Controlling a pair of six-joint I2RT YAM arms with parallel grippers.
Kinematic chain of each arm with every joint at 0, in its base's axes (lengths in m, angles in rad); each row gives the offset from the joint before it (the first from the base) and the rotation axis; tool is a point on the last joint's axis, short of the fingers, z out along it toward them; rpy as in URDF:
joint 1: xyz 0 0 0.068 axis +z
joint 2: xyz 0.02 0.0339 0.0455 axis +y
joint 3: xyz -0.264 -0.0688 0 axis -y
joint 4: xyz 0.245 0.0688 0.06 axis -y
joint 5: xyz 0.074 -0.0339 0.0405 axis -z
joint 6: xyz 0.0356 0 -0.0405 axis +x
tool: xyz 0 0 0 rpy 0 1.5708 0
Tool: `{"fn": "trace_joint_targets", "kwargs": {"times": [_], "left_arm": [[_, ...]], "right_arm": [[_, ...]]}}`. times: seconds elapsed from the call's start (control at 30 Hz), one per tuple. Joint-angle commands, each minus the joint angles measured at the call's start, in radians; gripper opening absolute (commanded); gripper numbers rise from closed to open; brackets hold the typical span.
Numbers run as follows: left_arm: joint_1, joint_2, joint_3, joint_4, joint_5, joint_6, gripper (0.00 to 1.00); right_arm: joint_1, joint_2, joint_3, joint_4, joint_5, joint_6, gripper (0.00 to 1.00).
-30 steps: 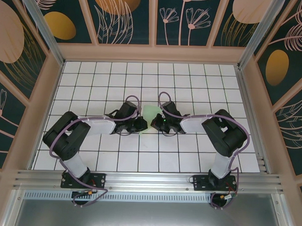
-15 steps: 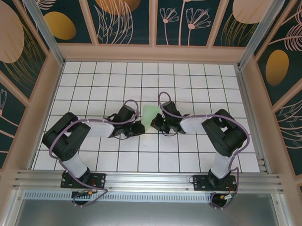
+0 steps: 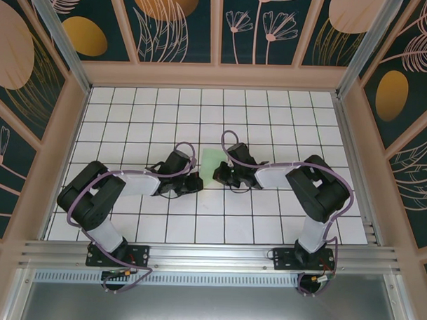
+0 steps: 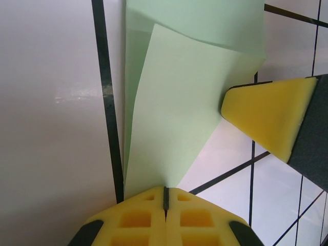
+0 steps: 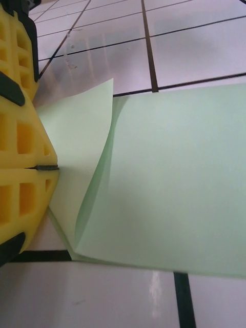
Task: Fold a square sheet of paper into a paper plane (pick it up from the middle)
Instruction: Fold the triangle a second time at the center of the table.
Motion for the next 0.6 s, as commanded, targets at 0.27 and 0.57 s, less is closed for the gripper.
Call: {"fn": "trace_joint_targets", "kwargs": {"times": [0.27,0.57], "left_arm": [[0.001,0.023,-0.033,-0.098,-0.022,0.017,0.0],[0.0,0.021,-0.037,-0.094,-0.023,0.008,0.0]], "right_arm": [[0.066,-0.004,0.024,0.053,-0.027,-0.021,0.0],[0.078,0.044,0.028,0.024,-0.035,-0.012,0.0]]}}
